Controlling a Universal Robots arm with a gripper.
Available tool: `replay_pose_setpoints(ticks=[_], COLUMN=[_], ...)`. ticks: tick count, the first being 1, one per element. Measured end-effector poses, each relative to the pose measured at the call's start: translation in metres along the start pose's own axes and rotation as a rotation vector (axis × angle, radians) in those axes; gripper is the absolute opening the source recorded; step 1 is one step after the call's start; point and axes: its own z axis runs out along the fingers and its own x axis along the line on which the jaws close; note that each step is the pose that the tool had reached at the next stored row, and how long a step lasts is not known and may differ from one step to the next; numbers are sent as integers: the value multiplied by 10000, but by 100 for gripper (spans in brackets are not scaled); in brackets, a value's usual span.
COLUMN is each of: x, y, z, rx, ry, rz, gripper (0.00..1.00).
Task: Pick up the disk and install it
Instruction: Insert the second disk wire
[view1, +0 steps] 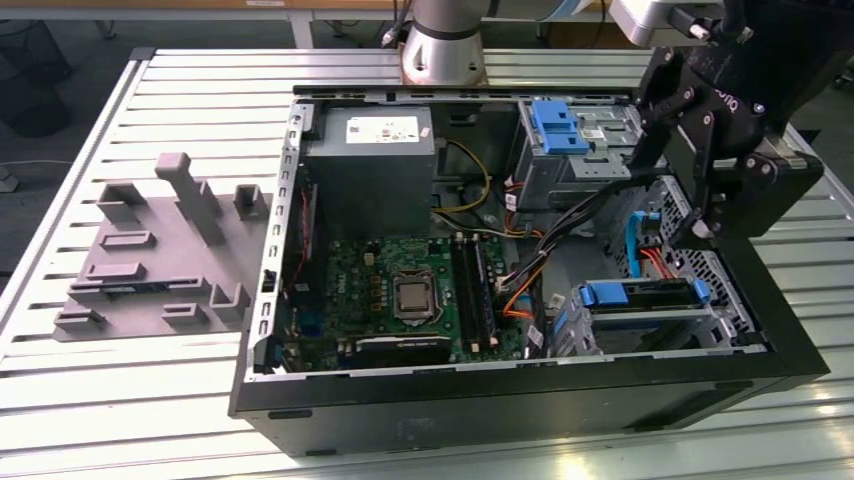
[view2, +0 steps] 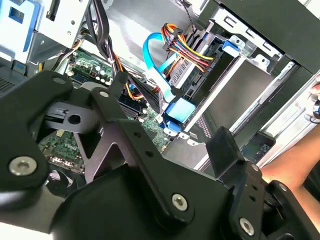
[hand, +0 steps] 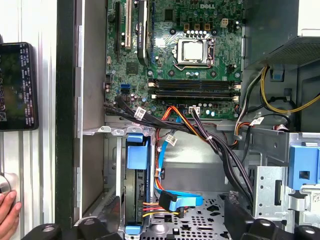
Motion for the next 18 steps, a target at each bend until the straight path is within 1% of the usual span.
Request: replay_pose_setpoints(ticks=[1, 2, 6, 7, 10, 11, 15, 16, 17, 18], x=[0, 0, -1, -1, -1, -2, -2, -2, -2, -3], y=[0, 0, 0, 0, 0, 0, 0, 0, 0, 0], z=[0, 0, 0, 0, 0, 0, 0, 0, 0, 0], rx=[0, 0, 0, 0, 0, 0, 0, 0, 0, 0], ry=[0, -1, -1, 0, -1, 0, -1, 0, 0, 0], rz=[0, 0, 0, 0, 0, 0, 0, 0, 0, 0], gripper=[89, 82, 80, 74, 72, 65, 65, 64, 58, 58])
